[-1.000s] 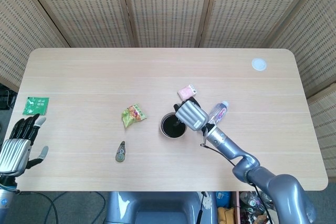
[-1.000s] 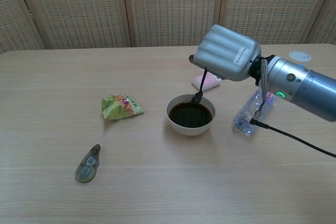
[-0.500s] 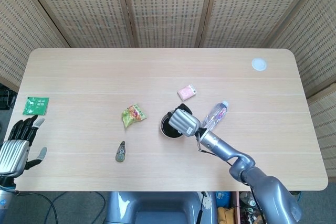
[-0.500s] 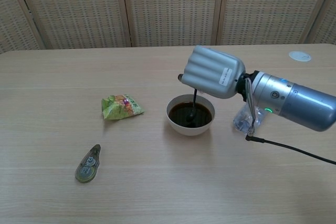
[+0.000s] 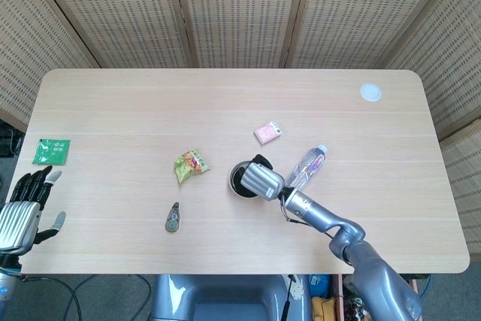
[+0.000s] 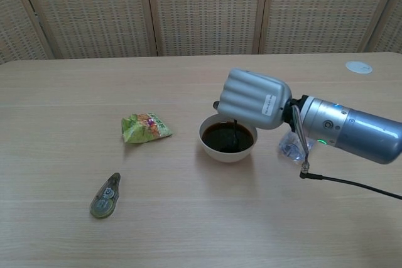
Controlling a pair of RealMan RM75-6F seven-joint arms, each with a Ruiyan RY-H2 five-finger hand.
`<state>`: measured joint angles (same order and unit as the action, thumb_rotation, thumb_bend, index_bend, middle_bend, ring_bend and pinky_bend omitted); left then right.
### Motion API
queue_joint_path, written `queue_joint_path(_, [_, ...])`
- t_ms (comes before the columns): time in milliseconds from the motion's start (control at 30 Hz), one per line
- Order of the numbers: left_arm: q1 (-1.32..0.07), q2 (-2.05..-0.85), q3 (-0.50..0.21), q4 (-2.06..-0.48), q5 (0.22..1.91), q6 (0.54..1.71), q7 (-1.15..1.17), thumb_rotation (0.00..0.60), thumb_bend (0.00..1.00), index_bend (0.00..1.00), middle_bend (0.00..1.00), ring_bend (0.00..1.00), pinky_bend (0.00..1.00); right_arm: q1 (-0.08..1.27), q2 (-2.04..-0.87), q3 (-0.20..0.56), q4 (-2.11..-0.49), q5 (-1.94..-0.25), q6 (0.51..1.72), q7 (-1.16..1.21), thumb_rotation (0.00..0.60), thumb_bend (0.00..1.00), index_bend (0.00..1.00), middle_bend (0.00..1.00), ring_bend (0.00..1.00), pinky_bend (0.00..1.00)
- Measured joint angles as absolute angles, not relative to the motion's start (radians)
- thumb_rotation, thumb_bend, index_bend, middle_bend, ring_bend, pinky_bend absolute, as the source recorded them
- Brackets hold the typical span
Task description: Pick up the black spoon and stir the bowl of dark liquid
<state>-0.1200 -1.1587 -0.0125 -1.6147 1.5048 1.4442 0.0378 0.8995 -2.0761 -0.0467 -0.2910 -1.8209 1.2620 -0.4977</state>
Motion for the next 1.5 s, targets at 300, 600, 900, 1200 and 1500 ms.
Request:
queue_joint_path(300, [-0.121,-1.162,-0.014,-1.620,1.502,1.440,0.048,0.600,0.41,0.00,0.00,0.00,0.00,0.903,-2.074,-0.064,-0.249,-1.812,1.249,-0.466,0.600,0.69,0.72,0.90,0.92,0.99])
queue_joint_path(600, [-0.119,-1.162,-0.017,-1.623,1.493,1.439,0.054,0.600,0.41,0.00,0.00,0.00,0.00,0.929,-2.092,-0.070,-0.211,-1.793,1.218,-0.446,0.600,0.69,0.72,0.90,0.92,0.99])
queue_joint_path(900, [-0.114,-1.163,-0.016,-1.613,1.481,1.435,0.046,0.600,0.41,0.00,0.00,0.00,0.00,0.960,-2.116,-0.068,-0.197,-1.776,1.187,-0.438,0.600,0.69,0.72,0.90,0.92,0.99])
queue_joint_path(1200, [-0.114,-1.168,-0.016,-1.603,1.485,1.433,0.037,0.600,0.41,0.00,0.00,0.00,0.00,0.960,-2.135,-0.095,-0.215,-1.788,1.218,-0.420,0.600,0.70,0.73,0.91,0.92,0.99])
queue_joint_path(1500, [-0.119,-1.172,-0.017,-1.604,1.490,1.430,0.039,0.600,0.41,0.00,0.00,0.00,0.00,0.944,-2.122,-0.116,-0.224,-1.797,1.249,-0.402,0.600,0.70,0.73,0.91,0.92,0.99])
